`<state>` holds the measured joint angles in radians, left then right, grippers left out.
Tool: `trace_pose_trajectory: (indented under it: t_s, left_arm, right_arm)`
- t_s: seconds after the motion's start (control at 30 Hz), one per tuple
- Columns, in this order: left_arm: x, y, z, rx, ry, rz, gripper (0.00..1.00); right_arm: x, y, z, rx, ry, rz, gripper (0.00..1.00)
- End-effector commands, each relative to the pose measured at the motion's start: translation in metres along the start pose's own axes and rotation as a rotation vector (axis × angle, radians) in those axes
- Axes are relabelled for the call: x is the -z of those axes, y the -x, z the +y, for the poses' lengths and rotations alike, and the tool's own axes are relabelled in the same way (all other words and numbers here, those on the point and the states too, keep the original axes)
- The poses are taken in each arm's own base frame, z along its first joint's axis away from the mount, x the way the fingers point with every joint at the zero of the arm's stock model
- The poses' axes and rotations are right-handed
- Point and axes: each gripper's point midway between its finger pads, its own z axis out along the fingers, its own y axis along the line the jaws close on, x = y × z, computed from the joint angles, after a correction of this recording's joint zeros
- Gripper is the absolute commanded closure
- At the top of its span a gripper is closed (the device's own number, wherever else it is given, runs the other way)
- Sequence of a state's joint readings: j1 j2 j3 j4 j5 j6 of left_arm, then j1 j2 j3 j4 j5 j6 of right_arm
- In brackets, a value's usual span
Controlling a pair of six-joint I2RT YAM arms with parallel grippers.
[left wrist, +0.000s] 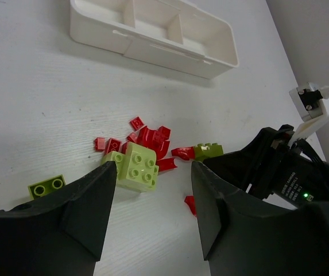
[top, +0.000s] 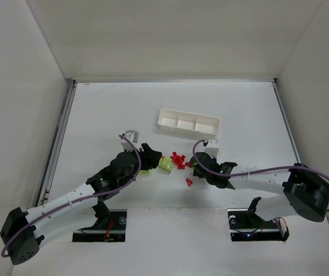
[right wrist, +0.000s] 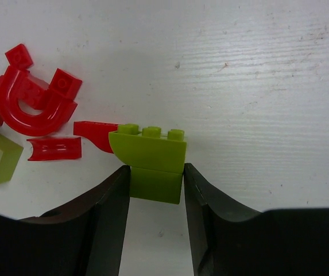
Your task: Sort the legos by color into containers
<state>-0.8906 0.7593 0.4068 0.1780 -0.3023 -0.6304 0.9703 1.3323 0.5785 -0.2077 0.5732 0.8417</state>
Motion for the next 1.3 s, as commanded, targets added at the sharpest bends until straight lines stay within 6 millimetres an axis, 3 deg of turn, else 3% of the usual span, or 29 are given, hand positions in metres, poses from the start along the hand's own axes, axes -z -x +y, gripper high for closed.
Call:
trace_pose_trajectory:
  t_s: [0.0, 0.3, 0.47, 0.67, 0.83, 0.97, 1.07, 1.27]
  left_arm:
    - [0.001, 0.020, -0.025, 0.026, -0.061, -0.027, 0.48]
    - [-0.004, 0.014, -0.036, 0.069, -0.086, 0.015, 0.47]
    - [-0.005, 0.014, -0.035, 0.077, -0.084, 0.016, 0.47]
    - [-0.003, 0.017, -0.047, 0.096, -0.112, 0.027, 0.46]
    - [-0.003, 0.028, -0.080, 0.137, -0.190, 0.059, 0.42]
    - [-0.008, 0.022, -0.101, 0.152, -0.233, 0.118, 0.39]
    - [-0.015, 0.011, -0.105, 0.146, -0.225, 0.159, 0.37]
    - [-0.022, -0.005, -0.110, 0.174, -0.225, 0.191, 0.37]
  right_arm:
    - [-0.006, 0.001, 0.002, -0.013, 0.004, -0.014, 0.55]
    - [-0.006, 0.000, 0.000, 0.002, -0.016, -0.005, 0.50]
    - [-0.007, 0.000, -0.003, -0.012, -0.024, -0.018, 0.68]
    - [0.020, 0.021, -0.007, -0.017, 0.007, -0.099, 0.74]
    - [0.070, 0.065, 0.026, -0.021, 0.275, -0.216, 0.74]
    - [0.098, 0.085, 0.056, -0.058, 0.497, -0.258, 0.74]
    - [0.108, 0.093, 0.068, -0.072, 0.566, -0.278, 0.74]
    - [0.102, 0.094, 0.076, -0.046, 0.565, -0.272, 0.74]
